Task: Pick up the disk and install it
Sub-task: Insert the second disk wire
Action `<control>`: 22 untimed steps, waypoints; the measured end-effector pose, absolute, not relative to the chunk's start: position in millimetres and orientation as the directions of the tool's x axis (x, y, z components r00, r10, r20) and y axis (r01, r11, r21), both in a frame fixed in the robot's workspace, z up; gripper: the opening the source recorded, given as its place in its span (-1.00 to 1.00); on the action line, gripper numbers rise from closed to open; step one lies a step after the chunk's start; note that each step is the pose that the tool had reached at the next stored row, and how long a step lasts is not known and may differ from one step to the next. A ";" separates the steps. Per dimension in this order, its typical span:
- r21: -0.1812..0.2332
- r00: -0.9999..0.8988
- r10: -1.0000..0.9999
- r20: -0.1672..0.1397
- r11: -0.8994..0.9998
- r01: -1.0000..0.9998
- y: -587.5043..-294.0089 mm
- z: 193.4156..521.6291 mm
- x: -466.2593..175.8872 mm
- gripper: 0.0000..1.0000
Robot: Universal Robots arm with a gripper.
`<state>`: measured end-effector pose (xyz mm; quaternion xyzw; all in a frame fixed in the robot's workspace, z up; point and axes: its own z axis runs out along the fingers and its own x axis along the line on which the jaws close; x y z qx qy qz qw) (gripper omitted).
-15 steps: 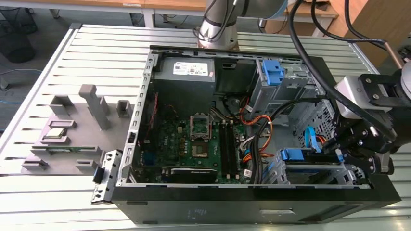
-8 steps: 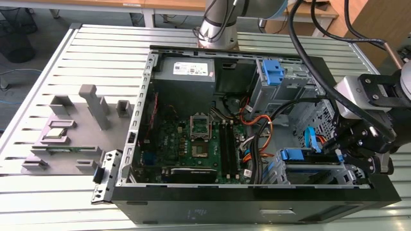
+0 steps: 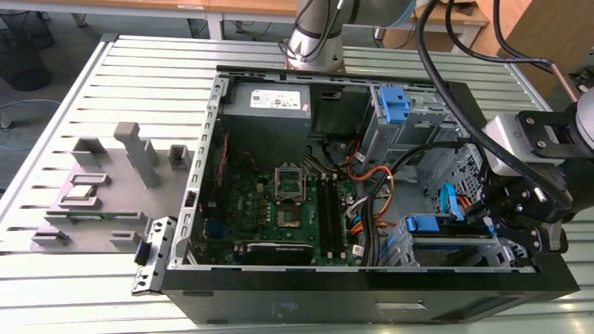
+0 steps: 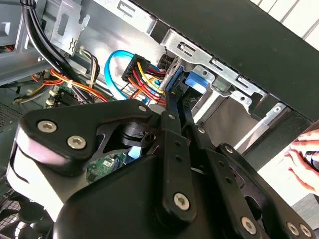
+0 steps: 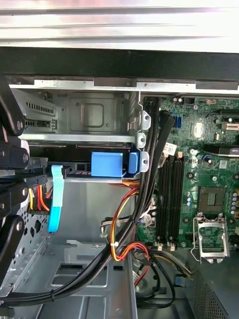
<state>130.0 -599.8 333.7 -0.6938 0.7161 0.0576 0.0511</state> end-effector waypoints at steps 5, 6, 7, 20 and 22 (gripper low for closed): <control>0.011 -0.029 -0.988 -0.152 0.028 -1.000 -599.6 333.1 128.7 -0.67; 0.011 -0.029 -0.988 -0.152 0.028 -1.000 -599.7 333.1 128.7 -0.67; 0.011 -0.029 -0.988 -0.152 0.028 -1.000 -599.6 333.1 128.6 -0.67; 0.011 -0.029 -0.988 -0.151 0.028 -1.000 -599.6 330.6 128.6 -0.67; 0.011 -0.029 -0.988 -0.152 0.028 -1.000 -599.6 329.1 128.6 -0.67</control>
